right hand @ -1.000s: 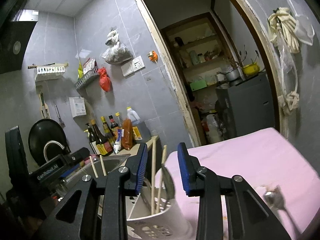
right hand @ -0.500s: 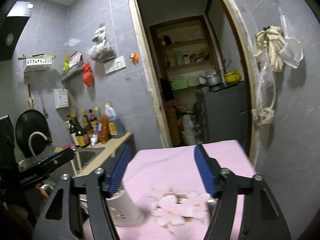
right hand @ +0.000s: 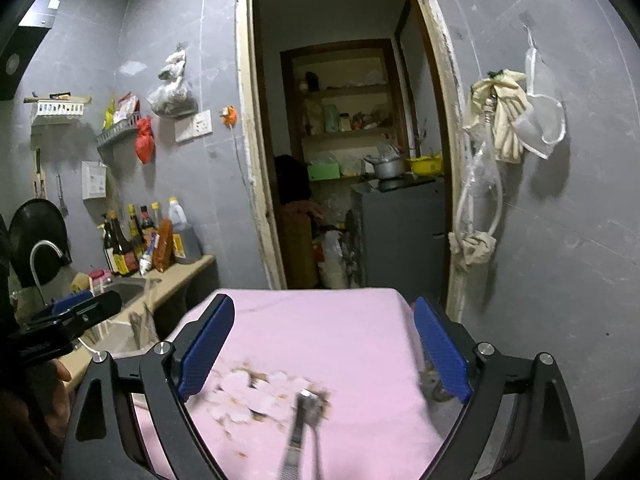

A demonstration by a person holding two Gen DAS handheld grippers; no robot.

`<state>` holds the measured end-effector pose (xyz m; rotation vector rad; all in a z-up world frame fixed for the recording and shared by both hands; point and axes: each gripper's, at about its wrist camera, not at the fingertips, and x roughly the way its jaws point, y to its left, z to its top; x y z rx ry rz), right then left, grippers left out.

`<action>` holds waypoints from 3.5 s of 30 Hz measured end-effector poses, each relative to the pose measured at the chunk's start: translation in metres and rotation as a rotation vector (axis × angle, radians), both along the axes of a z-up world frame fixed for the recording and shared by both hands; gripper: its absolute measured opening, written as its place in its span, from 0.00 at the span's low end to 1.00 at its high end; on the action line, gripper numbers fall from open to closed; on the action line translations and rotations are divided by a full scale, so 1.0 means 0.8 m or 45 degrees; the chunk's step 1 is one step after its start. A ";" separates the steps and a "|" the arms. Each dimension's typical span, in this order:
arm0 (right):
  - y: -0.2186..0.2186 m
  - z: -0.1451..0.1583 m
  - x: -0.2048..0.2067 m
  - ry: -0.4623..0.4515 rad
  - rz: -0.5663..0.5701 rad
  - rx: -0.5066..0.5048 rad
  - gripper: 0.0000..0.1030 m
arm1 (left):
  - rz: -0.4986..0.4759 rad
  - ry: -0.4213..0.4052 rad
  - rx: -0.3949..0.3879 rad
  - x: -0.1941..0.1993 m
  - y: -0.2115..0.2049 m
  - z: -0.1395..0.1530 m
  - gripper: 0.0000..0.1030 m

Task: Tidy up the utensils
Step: 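Move both open tools back toward the steel spoon and fork on the cloth, then close the left tool on the steel spoon while the right tool grasps the fork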

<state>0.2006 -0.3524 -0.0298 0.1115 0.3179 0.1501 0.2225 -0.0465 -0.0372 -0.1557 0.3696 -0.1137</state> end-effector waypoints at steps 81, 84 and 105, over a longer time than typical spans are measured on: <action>-0.002 -0.239 0.148 0.705 0.383 0.039 0.10 | -0.422 0.734 -0.224 0.159 -0.112 -0.219 0.34; -0.009 -0.241 0.147 0.707 0.382 0.066 0.10 | -0.427 0.770 -0.242 0.166 -0.119 -0.221 0.29; -0.015 -0.241 0.109 0.726 0.414 0.063 0.06 | -0.371 0.869 -0.103 0.168 -0.151 -0.210 0.05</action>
